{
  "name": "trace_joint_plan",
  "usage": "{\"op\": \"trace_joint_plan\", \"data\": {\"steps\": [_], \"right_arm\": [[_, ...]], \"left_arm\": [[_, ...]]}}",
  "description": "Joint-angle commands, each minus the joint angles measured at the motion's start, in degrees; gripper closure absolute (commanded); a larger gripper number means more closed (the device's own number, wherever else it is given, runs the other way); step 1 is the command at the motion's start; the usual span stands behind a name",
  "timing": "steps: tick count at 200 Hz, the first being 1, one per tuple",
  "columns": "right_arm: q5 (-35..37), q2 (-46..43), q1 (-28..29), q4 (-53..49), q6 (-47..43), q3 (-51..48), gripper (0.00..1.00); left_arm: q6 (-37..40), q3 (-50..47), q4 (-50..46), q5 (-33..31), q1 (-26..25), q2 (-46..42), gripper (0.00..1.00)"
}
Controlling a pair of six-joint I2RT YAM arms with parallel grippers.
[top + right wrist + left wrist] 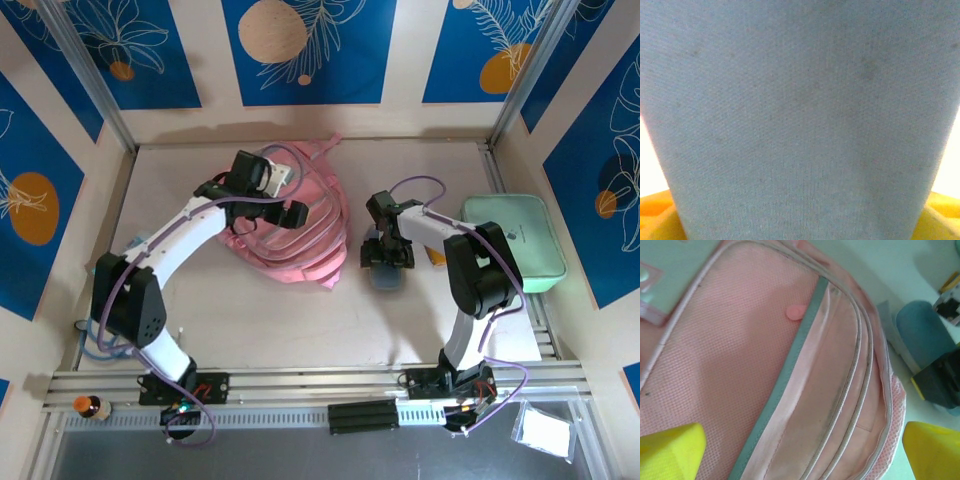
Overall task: Pack the student bag
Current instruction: Pick up the glasses case from the center of the table, then open the student bag at the top-center of the table.
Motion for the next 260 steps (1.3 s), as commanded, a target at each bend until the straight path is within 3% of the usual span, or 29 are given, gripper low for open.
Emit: {"op": "trace_joint_plan", "data": {"steps": [1, 40, 103, 146, 175, 200, 245, 260], "right_arm": [[-0.4, -1.9, -0.6, 0.8, 1.6, -0.8, 0.24], [-2.5, -4.8, -1.3, 2.7, 2.9, -2.5, 0.29], [-7.9, -12.2, -2.3, 8.9, 4.4, -6.0, 0.28], [-10.0, -13.7, -3.0, 10.2, 6.1, -6.4, 0.28], [-10.4, -13.4, -3.0, 10.1, 6.6, -5.9, 0.28], [-10.9, -13.9, -3.0, 10.5, 7.0, -5.7, 0.28], [-13.7, -16.0, -3.5, 13.9, 7.5, -7.2, 0.28], [-15.6, -17.0, -4.0, 16.0, 8.1, -8.2, 0.28]], "left_arm": [[4.6, 3.5, -5.9, -5.1, -2.0, 2.5, 0.02], [6.3, 5.8, -8.9, -5.8, -3.4, 5.3, 0.07], [13.8, 9.1, -14.5, -14.5, -7.3, 11.4, 0.33], [16.5, 13.1, -17.4, -17.8, -9.7, 16.4, 0.42], [14.8, 17.3, -19.2, -26.9, -9.9, 19.8, 0.59], [13.3, 19.3, -19.9, -30.8, -9.8, 20.4, 0.73], [11.8, 19.5, -17.3, -27.5, -9.9, 14.5, 1.0], [11.5, 19.2, -15.7, -26.6, -9.8, 12.0, 1.0]]}}
